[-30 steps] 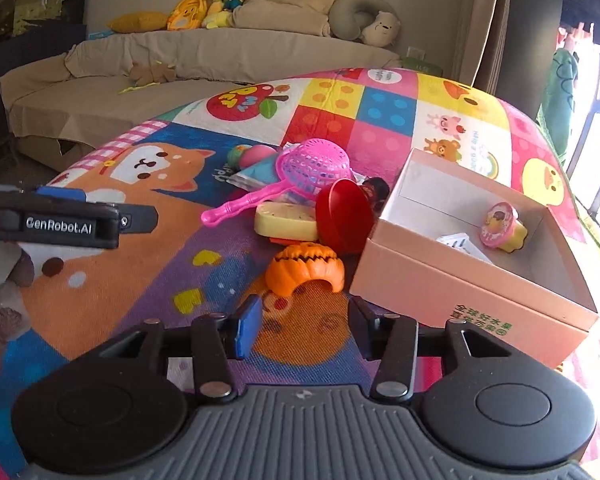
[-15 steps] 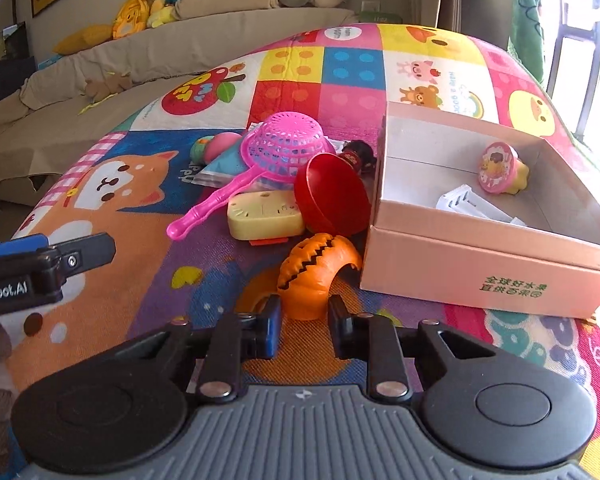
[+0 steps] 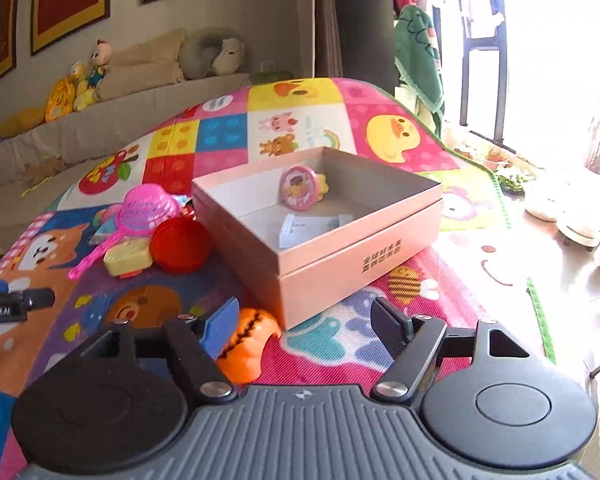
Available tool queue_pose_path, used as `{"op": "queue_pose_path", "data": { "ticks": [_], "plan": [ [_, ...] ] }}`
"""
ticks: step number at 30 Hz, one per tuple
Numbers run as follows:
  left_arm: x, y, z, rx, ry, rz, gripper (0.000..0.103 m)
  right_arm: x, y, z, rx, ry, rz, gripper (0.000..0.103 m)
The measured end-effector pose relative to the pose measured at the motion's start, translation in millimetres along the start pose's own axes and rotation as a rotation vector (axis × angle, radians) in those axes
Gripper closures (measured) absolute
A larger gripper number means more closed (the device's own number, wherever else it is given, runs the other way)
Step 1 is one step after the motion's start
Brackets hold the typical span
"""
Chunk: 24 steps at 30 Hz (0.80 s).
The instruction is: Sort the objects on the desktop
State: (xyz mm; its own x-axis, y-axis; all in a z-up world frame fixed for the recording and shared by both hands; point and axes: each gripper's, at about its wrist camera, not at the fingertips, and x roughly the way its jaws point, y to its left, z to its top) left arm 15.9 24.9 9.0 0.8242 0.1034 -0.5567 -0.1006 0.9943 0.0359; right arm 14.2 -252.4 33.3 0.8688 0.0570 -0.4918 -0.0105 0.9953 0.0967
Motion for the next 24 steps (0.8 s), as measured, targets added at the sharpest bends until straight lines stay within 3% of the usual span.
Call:
{"op": "queue_pose_path", "data": {
  "ticks": [2,4,8,11,14,19,24],
  "plan": [
    [-2,1,-1,-0.001,-0.011,-0.002,0.000,11,-11,19,0.044,-0.049,-0.021,0.020],
    [-6,3,-2,-0.011,-0.020,-0.027,0.000,31,-26,42,0.081,-0.079,-0.039,0.002],
    [-11,4,-6,-0.051,0.028,-0.193,0.000,94,-68,86,0.187,-0.010,-0.075,0.001],
    [-17,-10,-9,0.002,0.040,-0.269,0.000,137,-94,102,0.248,0.049,-0.066,0.001],
    [-21,-20,-9,0.034,0.035,-0.303,0.000,164,-105,100,0.345,0.133,0.031,0.001],
    [-15,-22,-1,0.036,0.018,-0.303,0.000,147,-77,84,0.298,0.142,0.095,0.000],
    [-7,-21,4,0.036,0.014,-0.292,0.000,116,-42,64,0.242,0.197,0.279,0.000]
  ]
}}
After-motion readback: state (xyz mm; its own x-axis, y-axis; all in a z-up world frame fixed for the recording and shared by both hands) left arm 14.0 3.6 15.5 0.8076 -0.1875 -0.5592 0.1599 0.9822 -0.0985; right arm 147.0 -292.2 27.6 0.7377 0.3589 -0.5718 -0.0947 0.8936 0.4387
